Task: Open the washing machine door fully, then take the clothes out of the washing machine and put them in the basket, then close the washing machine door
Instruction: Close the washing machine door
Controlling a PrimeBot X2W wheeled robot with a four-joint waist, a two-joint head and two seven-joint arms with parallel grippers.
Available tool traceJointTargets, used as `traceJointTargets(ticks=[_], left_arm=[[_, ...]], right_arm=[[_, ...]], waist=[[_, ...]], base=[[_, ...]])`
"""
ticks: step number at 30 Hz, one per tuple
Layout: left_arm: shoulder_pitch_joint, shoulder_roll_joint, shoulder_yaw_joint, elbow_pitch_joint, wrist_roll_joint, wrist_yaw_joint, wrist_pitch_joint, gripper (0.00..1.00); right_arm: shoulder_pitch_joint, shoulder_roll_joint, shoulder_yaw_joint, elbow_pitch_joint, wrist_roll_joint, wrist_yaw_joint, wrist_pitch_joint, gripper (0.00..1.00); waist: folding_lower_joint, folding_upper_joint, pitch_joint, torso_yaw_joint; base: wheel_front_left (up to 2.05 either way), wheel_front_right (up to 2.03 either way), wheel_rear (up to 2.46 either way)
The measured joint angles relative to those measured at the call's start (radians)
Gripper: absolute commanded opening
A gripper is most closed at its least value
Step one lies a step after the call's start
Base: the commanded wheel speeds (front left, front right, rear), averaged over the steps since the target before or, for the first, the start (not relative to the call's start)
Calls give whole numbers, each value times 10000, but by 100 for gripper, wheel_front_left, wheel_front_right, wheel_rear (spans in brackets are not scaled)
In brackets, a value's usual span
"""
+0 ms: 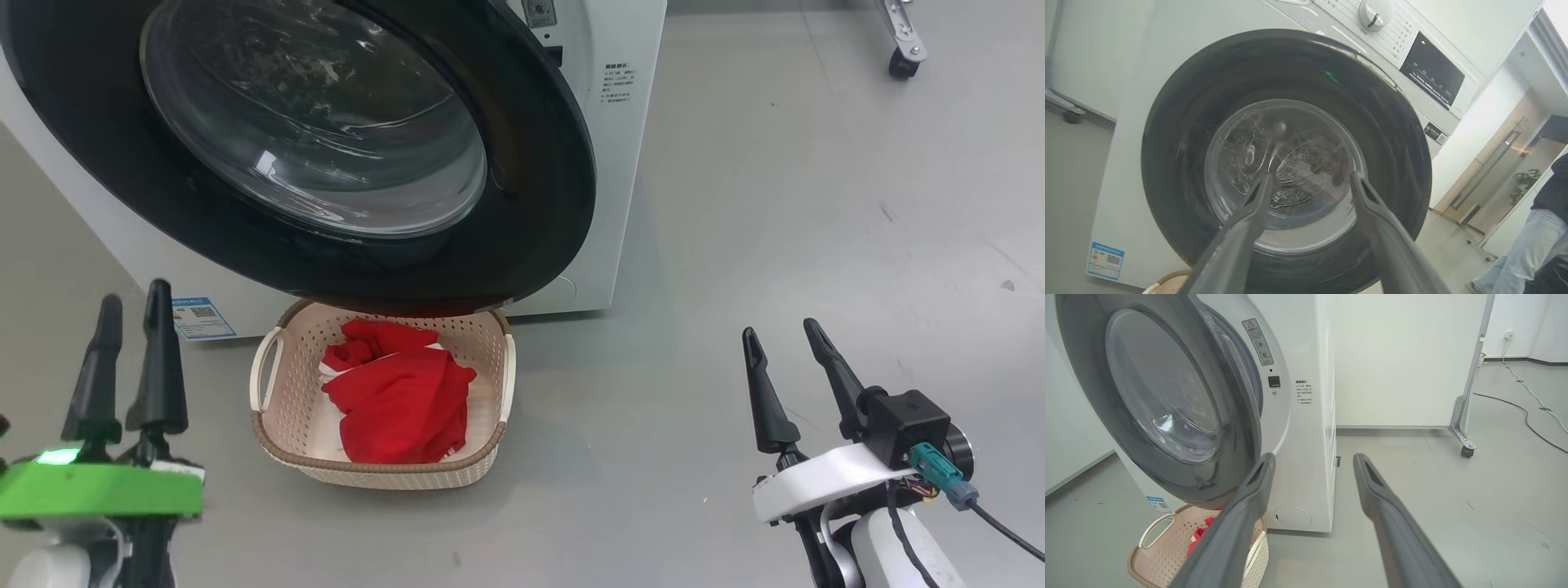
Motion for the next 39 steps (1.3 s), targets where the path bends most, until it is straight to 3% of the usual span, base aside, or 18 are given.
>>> traceJointTargets(ticks=[2,8,18,39], left_arm=[[341,330,-109,138,1037,44,-268,100],[928,608,-545,479,2964,924,-815,100],[1831,560,-1392,972,4401,2015,-815,100],[2047,-38,-1676,1195,5298,2299,-859,100]], right_arm=[[41,2,-27,-54,-6,-2,0,100],[331,6,-86,-117,-92,-4,0,100],[968,12,-82,-61,-165,-19,0,100],[1184,19,8,-59,-222,-21,0,100]], waist=[[0,0,-38,4],[0,0,-152,11],[0,0,-532,63],[0,0,-628,126]], base=[[0,0,0],[0,0,0],[0,0,0],[0,0,0]])
